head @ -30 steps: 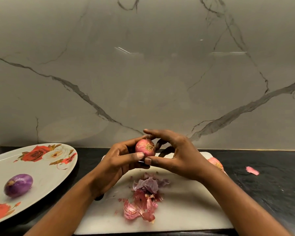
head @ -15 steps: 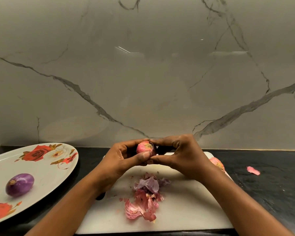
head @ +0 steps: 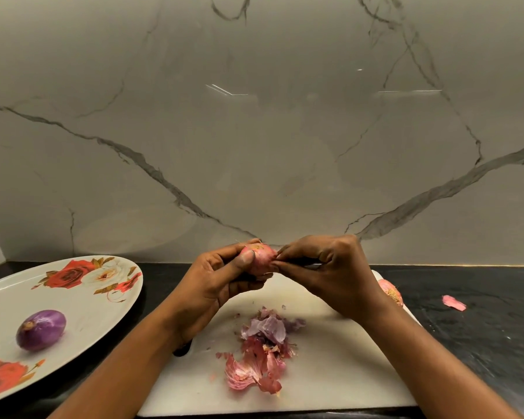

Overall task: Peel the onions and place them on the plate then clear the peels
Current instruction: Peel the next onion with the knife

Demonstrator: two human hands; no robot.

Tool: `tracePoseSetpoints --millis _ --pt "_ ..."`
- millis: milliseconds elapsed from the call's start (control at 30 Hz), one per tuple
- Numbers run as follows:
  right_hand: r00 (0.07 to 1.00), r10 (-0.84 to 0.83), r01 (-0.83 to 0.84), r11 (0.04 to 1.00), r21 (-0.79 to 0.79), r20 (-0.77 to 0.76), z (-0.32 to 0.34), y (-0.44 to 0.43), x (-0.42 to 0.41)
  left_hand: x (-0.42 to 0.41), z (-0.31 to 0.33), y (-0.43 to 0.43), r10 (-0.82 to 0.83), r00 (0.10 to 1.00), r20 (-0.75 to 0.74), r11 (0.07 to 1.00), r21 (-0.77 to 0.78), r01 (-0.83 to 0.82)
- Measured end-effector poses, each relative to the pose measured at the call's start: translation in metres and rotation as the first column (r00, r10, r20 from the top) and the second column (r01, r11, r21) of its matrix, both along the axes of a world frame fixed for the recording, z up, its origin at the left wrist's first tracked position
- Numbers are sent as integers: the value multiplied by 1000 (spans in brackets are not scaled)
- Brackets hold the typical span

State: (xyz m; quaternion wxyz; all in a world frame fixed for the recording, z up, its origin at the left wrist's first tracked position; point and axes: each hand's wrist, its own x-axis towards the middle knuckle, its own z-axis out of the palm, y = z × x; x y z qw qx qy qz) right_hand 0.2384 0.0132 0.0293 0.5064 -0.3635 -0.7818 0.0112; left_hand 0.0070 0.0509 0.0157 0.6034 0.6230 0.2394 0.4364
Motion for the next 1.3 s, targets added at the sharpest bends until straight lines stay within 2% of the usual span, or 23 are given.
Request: tracePoseSetpoints --millis 133,333,467,867,1167,1300 --pt "1000 11 -13 996 -92 -23 0 0 0 -4 0 3 -32 997 73 999 -36 34" --pt "996 56 -76 951 -300 -74 -1 -1 -1 -1 0 -1 17 1000 22 999 -29 -17" --pt "996 87 -93 939 -330 -32 0 -3 -4 0 -2 -3 67 995 -72 997 53 -63" --pt "992 98 -127 872 -474 -85 4 -8 -9 0 -2 -4 224 967 -119 964 170 -202" --pt "981 112 -178 853 -490 -161 7 -7 -4 0 -1 1 308 950 -58 947 117 -300" --pt "971 83 -176 881 -439 -223 8 -5 -1 -1 -2 -2 357 928 -109 923 191 -333"
